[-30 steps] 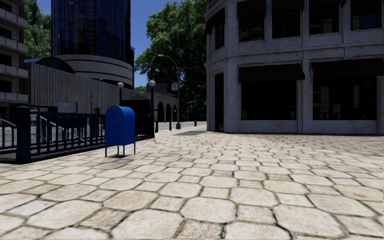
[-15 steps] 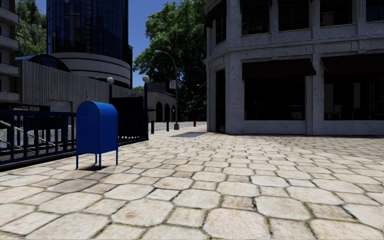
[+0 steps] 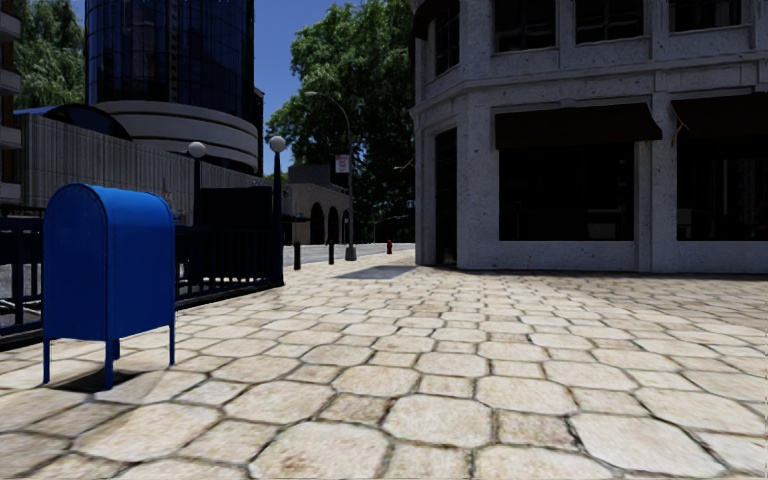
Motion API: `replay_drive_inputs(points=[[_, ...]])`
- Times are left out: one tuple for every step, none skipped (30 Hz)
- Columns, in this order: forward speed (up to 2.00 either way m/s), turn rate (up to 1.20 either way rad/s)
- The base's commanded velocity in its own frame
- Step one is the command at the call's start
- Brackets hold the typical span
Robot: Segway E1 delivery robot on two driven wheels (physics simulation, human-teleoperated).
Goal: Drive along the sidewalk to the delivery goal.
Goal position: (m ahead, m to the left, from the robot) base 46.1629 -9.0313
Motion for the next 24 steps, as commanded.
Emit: replay_drive_inputs(points=[[2.00,0.00],[2.00,0.00],[2.00,0.00],[2.00,0.00],[2.00,0.00],[2.00,0.00],[2.00,0.00],[2.00,0.00],[2.00,0.00],[2.00,0.00],[2.00,0.00],[2.00,0.00],[2.00,0.00],[2.00,0.00],[2.00,0.00],[2.00,0.00],[2.00,0.00],[2.00,0.00],[2.00,0.00],[2.00,0.00],[2.00,0.00],[2.00,0.00],[2.00,0.00],[2.00,0.00]])
